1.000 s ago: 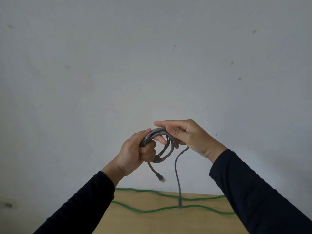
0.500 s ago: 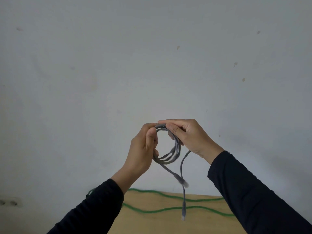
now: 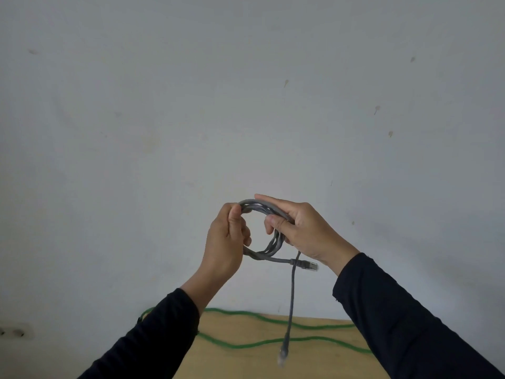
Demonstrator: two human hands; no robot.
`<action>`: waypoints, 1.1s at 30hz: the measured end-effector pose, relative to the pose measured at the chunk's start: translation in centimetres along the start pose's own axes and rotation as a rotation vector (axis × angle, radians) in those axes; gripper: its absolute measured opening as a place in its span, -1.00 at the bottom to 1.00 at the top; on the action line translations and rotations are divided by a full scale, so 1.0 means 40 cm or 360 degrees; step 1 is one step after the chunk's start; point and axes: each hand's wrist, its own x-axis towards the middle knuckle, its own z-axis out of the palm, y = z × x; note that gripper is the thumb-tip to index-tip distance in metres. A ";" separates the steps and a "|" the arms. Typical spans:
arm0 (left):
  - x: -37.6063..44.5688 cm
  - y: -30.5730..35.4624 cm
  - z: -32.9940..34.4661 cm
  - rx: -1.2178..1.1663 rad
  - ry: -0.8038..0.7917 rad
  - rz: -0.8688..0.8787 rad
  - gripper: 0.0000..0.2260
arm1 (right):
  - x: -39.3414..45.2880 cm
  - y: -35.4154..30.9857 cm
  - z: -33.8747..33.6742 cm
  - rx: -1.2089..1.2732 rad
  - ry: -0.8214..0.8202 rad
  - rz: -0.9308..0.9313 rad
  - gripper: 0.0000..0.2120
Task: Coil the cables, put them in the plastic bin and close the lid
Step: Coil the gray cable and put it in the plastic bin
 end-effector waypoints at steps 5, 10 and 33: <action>0.015 0.006 -0.054 -0.0123 -0.0637 -0.0313 -0.58 | -0.004 0.009 -0.012 -0.0237 -0.0112 0.0059 -0.64; 0.014 0.004 -0.048 -0.0224 -0.0489 -0.0321 -0.63 | -0.010 -0.011 -0.009 -0.0013 -0.0228 0.0022 -0.65; 0.059 0.046 -0.061 -0.1375 0.0216 -0.0551 -0.63 | -0.007 0.033 0.015 0.0064 0.0325 0.0026 -0.63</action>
